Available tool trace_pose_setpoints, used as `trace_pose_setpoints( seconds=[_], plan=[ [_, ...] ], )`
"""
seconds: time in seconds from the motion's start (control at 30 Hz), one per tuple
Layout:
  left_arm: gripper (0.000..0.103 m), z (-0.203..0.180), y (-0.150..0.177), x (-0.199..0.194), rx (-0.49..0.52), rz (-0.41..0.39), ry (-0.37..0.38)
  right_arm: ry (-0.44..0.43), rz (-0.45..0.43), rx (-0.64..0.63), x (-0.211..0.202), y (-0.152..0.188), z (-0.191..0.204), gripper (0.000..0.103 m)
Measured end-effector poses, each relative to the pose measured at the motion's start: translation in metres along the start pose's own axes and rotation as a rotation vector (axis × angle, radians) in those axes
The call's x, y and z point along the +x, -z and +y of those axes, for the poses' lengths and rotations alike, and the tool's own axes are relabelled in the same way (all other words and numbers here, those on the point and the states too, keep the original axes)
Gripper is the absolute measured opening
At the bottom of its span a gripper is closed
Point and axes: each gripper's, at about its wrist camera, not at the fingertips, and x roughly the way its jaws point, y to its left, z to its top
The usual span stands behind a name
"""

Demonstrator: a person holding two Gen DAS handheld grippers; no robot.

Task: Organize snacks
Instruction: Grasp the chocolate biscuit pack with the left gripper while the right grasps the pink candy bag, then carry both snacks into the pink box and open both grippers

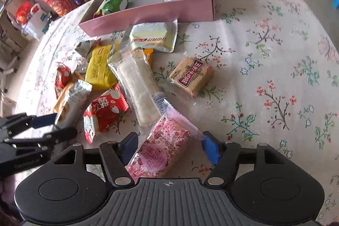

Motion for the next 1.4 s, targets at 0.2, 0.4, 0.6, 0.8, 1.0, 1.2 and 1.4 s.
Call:
trace_pose_setpoints(
  seconds=[0.2, 0.4, 0.6, 0.8, 1.0, 1.2, 1.4],
  plan=[
    [0.028, 0.003, -0.001, -0.001, -0.028, 0.008, 0.02, -0.007, -0.019, -0.047, -0.002, 0.001, 0.006, 0.043],
    [0.028, 0.003, -0.004, -0.016, -0.041, -0.029, 0.052, -0.039, -0.028, -0.027, -0.007, -0.003, 0.005, 0.037],
    [0.028, 0.0, -0.011, -0.03, -0.052, -0.075, 0.074, -0.054, -0.062, -0.014, -0.018, -0.007, 0.005, 0.037],
    [0.028, 0.002, -0.02, -0.033, -0.084, -0.092, 0.078, -0.064, -0.112, 0.012, -0.032, -0.019, 0.003, 0.037],
    [0.028, 0.003, -0.038, -0.035, -0.113, -0.116, 0.085, -0.08, -0.181, 0.043, -0.049, -0.042, 0.003, 0.037],
    [0.028, 0.004, -0.06, -0.034, -0.155, -0.14, 0.085, -0.091, -0.239, 0.083, -0.059, -0.066, 0.001, 0.037],
    [0.028, 0.007, -0.081, -0.027, -0.209, -0.162, 0.08, -0.11, -0.26, 0.139, -0.059, -0.087, -0.002, 0.037]
  ],
)
